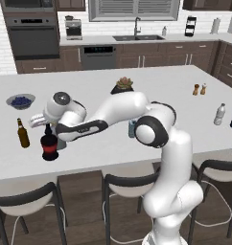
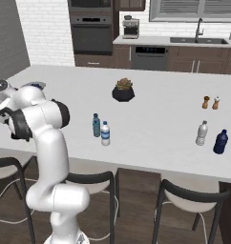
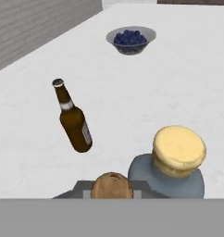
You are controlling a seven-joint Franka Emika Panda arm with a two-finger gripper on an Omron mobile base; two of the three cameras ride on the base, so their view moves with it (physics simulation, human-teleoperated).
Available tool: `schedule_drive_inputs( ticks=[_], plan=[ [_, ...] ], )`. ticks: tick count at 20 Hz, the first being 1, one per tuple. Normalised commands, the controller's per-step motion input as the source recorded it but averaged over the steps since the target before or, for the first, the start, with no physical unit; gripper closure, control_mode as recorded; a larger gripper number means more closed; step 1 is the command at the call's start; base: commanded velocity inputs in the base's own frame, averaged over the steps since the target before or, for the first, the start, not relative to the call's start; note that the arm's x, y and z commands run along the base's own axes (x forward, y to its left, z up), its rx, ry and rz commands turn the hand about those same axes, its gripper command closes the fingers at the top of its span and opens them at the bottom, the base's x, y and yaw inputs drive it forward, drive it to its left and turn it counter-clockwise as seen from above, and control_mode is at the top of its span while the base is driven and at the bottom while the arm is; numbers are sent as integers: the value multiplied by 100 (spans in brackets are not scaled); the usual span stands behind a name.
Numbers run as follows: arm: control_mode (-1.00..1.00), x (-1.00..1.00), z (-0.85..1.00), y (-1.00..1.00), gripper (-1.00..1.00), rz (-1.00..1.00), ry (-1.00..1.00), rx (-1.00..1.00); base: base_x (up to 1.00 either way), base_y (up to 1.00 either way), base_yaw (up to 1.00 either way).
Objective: Move the plastic bottles in the middle to the plastics group, and the glass bottles in the middle to the glass group.
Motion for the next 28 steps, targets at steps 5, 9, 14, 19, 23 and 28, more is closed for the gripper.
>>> schedule_drive_inputs(
  ticks=[5, 9, 14, 19, 23, 28],
  plan=[
    [-100, 37, -12, 2, 100, 0, 2, 0, 0, 0, 0],
    [-100, 28, -11, 2, 100, 0, 2, 0, 0, 0, 0],
    [-100, 0, -4, 0, 100, 0, 0, 0, 0, 0, 0],
    [-100, -9, 0, 0, 100, 0, 0, 0, 0, 0, 0],
    [-100, -16, -1, 0, 100, 0, -1, 0, 0, 0, 0],
    [-100, -16, -1, 0, 100, 0, 0, 0, 0, 0, 0]
  ],
)
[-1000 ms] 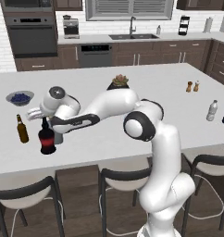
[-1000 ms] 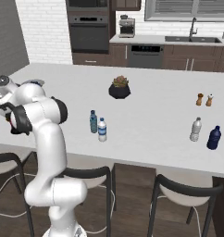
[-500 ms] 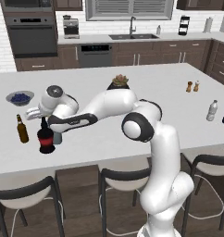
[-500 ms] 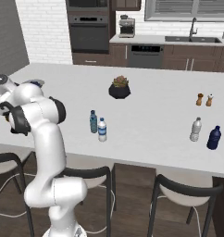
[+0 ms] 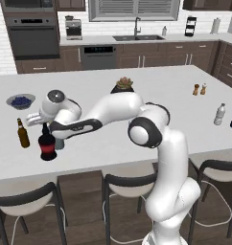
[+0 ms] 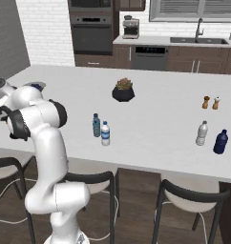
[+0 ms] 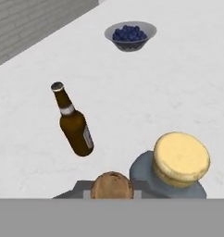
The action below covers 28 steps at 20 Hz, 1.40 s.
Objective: Move the plastic bottles in the middle to the plastics group, and the glass bottles in the middle to the glass group.
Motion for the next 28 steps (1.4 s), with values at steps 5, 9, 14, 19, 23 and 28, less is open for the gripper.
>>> schedule_drive_inputs(
  ticks=[5, 9, 14, 19, 23, 28],
  plan=[
    [-100, -9, -2, 0, 100, 0, 0, 0, 0, 0, 0],
    [-100, -3, -14, 0, 100, 0, -1, 0, 0, 0, 0],
    [-100, -2, -35, 0, 100, 0, -10, 0, 0, 0, 0],
    [-100, -11, -24, 0, 100, 0, -6, 0, 0, 0, 0],
    [-100, -25, 0, 0, 100, 0, 0, 0, 0, 0, 0],
    [-100, -4, 0, 0, 100, 0, 0, 0, 0, 0, 0]
  ],
)
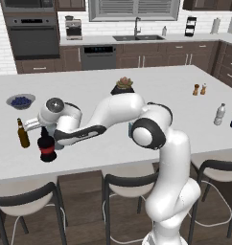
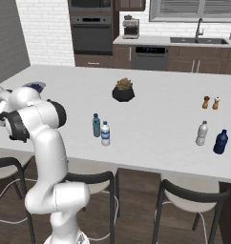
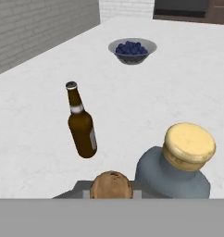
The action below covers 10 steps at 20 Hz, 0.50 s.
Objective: Move the plastic bottles in the middle to the plastics group, and the glass bottles in the middle to the glass group.
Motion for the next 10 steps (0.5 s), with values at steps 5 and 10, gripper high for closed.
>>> schedule_drive_inputs(
  ticks=[5, 10],
  plan=[
    [-100, 0, 0, 0, 100, 0, 0, 0, 0, 0, 0],
    [-100, 3, 0, 0, -100, 0, 0, 0, 0, 0, 0]
  ],
)
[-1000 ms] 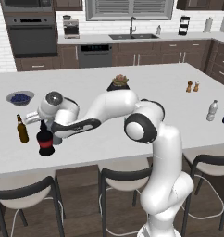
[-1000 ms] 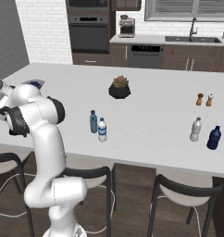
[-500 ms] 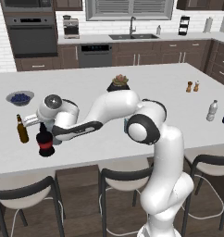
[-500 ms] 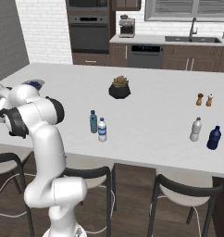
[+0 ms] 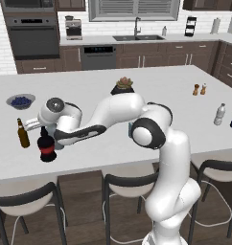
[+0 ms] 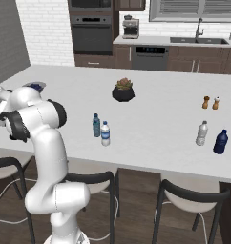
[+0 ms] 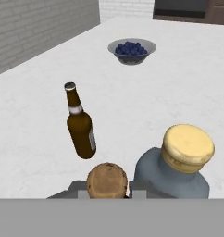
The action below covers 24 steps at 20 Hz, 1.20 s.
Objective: Move the plastic bottles in the middle to the plastics group, and the glass bottles in the middle to the glass group.
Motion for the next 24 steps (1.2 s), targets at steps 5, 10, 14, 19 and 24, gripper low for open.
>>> schedule_drive_inputs(
  ticks=[5, 10, 14, 19, 24],
  plan=[
    [-100, 0, 0, 0, -100, 0, 0, 0, 0, 0, 0],
    [-100, 0, 0, 0, -100, 0, 0, 0, 0, 0, 0],
    [-100, -5, 0, 0, -100, 0, 0, 0, 0, 0, 0],
    [-100, -22, 6, -22, -100, 0, 0, 0, 0, 0, 0],
    [-100, -6, 12, -50, -100, 0, 0, 0, 0, 0, 0]
  ],
)
